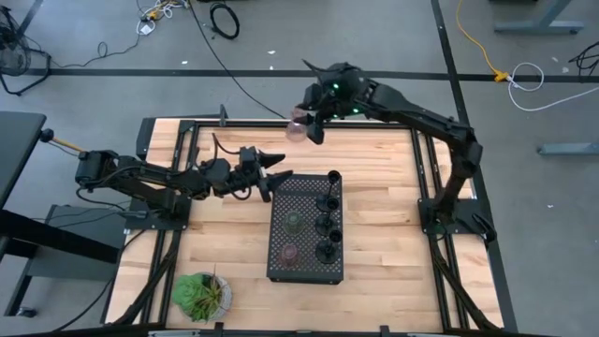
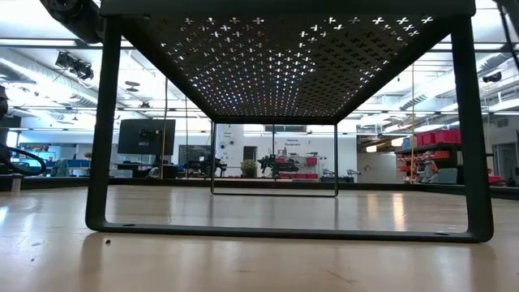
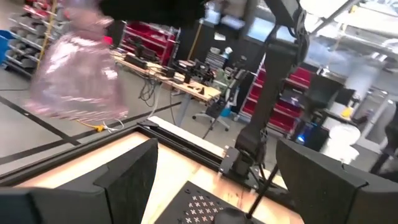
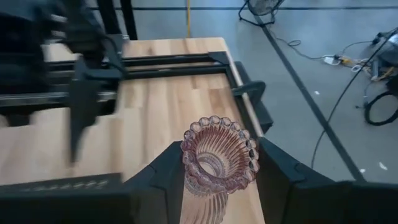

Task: Pick & Place candle stick holders
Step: Put the pink glass candle holder on the shelf

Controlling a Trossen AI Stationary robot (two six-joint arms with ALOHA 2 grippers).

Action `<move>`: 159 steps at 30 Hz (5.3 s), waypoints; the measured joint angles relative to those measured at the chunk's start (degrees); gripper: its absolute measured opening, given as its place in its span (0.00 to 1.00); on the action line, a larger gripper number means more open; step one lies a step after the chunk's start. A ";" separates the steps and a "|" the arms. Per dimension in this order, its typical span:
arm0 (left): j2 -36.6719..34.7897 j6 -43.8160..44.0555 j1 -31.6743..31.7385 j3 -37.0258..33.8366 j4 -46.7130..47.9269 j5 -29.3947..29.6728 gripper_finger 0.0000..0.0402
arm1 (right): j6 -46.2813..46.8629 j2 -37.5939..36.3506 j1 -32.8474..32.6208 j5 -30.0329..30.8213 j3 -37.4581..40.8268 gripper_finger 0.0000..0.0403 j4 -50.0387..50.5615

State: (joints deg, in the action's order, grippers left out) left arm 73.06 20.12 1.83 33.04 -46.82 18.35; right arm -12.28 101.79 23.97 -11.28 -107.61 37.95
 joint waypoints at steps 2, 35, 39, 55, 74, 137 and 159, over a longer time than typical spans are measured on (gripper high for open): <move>0.00 -0.22 -0.02 0.00 0.34 -0.79 0.81 | 1.16 -1.52 -1.33 0.51 0.00 0.34 1.75; -0.05 -1.27 -0.07 0.00 0.78 -6.83 0.81 | 13.32 -3.35 -20.33 8.52 0.02 0.35 7.82; -0.09 -1.25 -0.07 0.02 0.61 -7.14 0.81 | 13.12 -2.15 -20.59 7.89 0.07 0.35 4.85; -0.02 2.42 -0.13 0.02 0.72 -11.54 0.77 | 12.64 -0.17 -20.66 7.23 0.07 0.35 0.74; -0.11 4.47 -0.15 0.04 0.38 -11.91 0.37 | 13.96 1.95 -20.31 6.14 0.13 0.35 0.75; 8.92 -7.76 1.02 6.71 15.75 -13.19 0.32 | 10.32 -5.15 -17.91 9.92 0.02 0.42 0.83; 8.81 -3.85 0.96 6.75 17.01 -13.96 0.42 | 5.55 -5.15 -17.91 9.98 0.04 0.43 1.51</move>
State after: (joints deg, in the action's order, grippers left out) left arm 81.87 16.27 2.79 39.79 -29.81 4.40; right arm -6.73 96.64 6.07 -1.30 -107.57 39.46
